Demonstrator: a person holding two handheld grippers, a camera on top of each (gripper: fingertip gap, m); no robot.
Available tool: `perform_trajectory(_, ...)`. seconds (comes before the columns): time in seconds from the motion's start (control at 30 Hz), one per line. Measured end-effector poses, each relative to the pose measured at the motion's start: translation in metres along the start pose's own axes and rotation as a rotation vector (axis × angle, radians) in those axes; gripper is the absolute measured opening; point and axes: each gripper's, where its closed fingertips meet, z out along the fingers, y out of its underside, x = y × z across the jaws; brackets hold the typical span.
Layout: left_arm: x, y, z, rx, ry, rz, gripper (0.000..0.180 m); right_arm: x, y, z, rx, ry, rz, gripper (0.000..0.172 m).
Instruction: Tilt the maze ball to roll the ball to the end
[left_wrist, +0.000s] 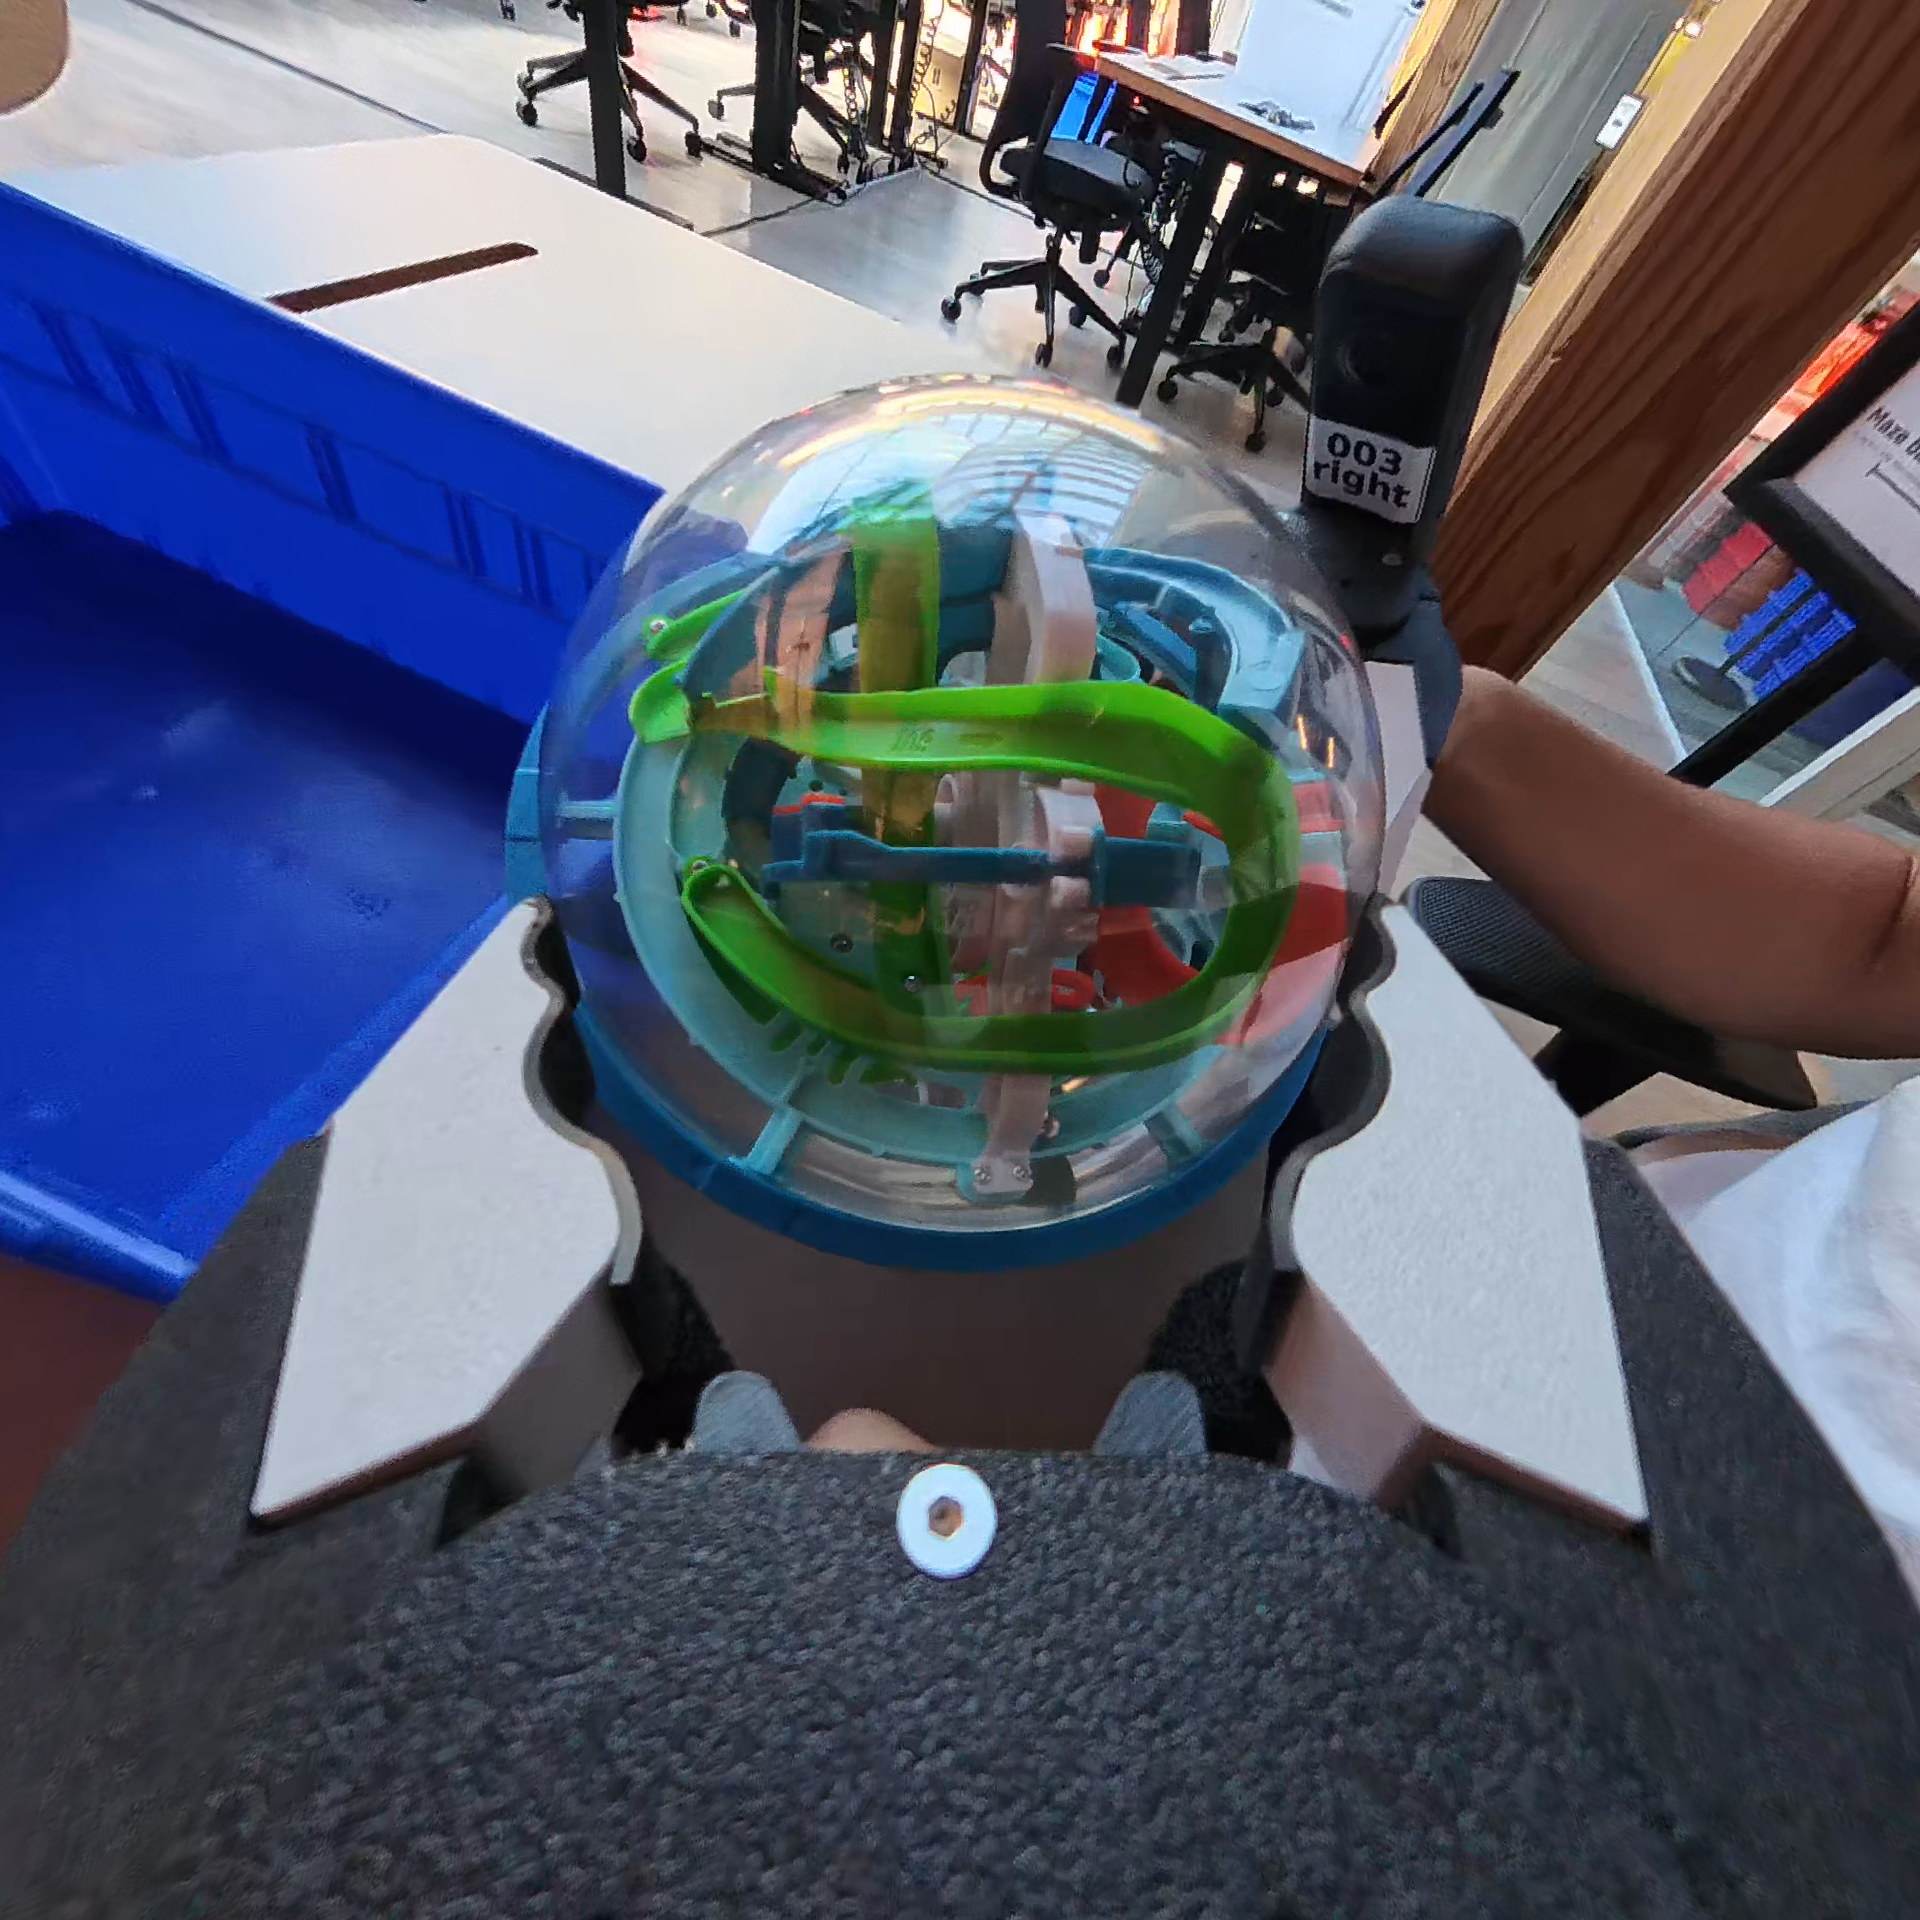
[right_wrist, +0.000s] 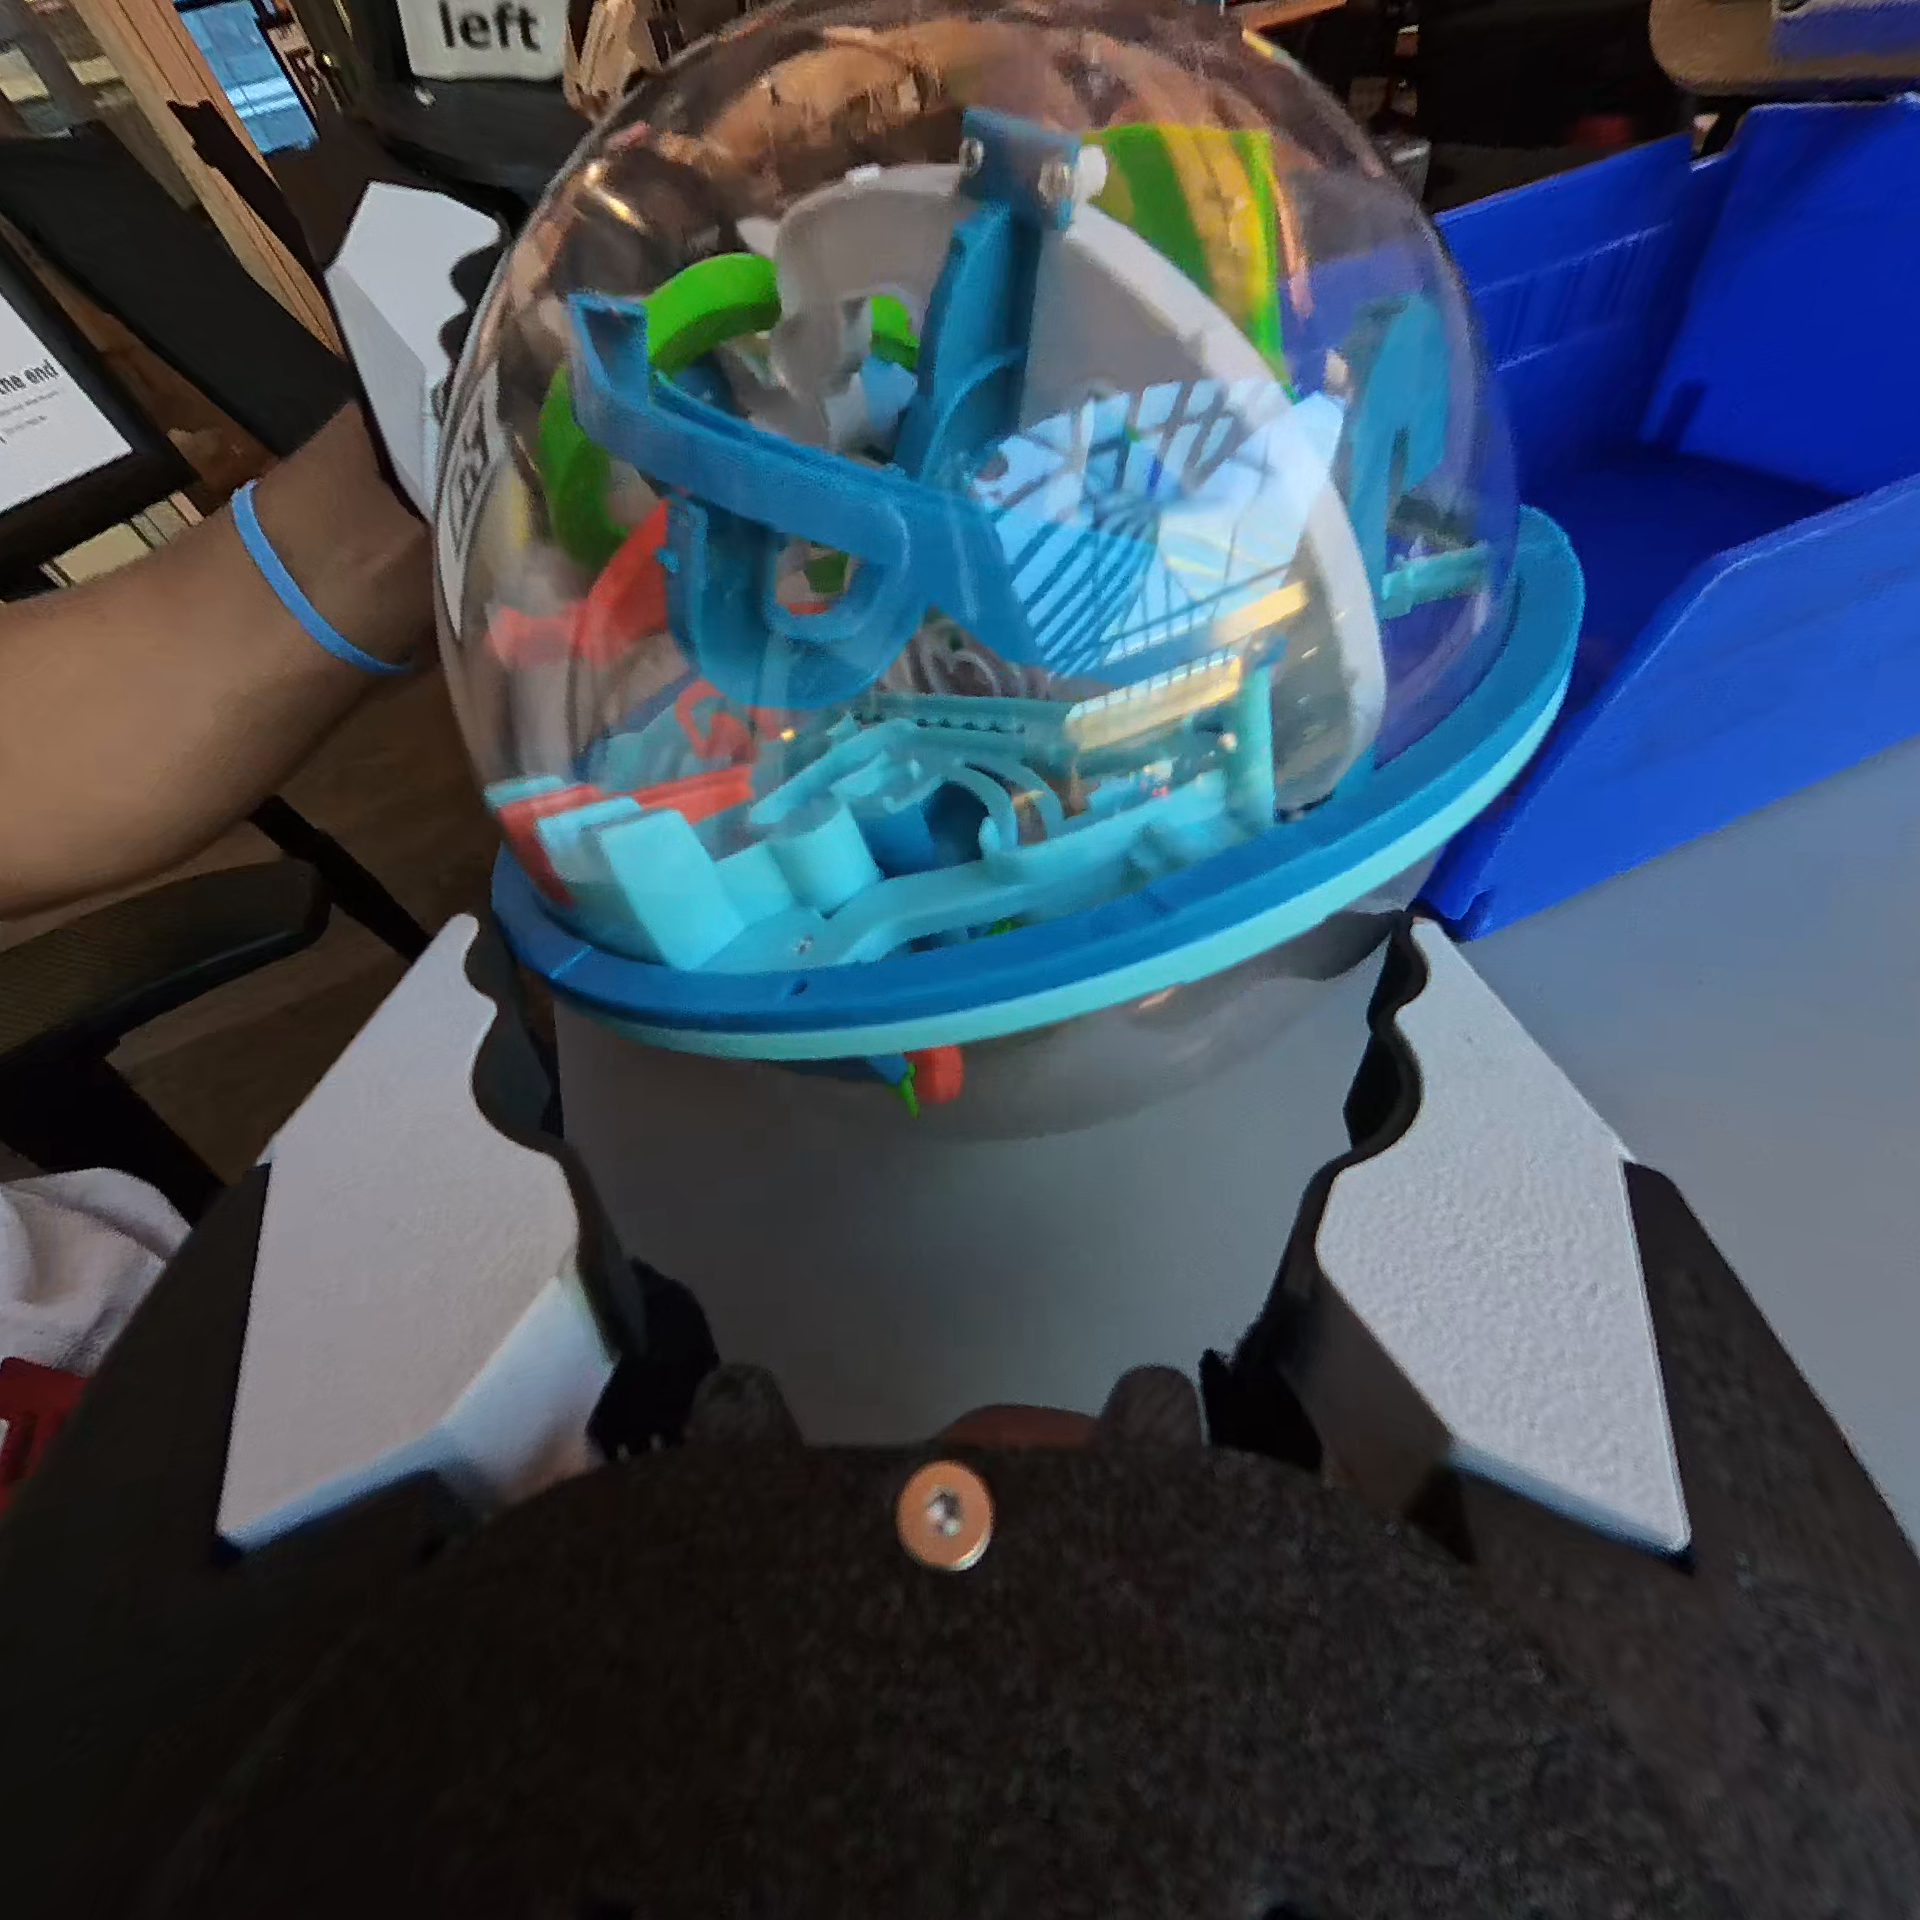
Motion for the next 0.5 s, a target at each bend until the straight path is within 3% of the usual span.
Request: perform_trajectory(0.5,0.031,0.01,0.01,0.049,0.041,-0.184,0.141,-0.019,-0.002,-0.031,0.05,-0.037,0.092,0.154)
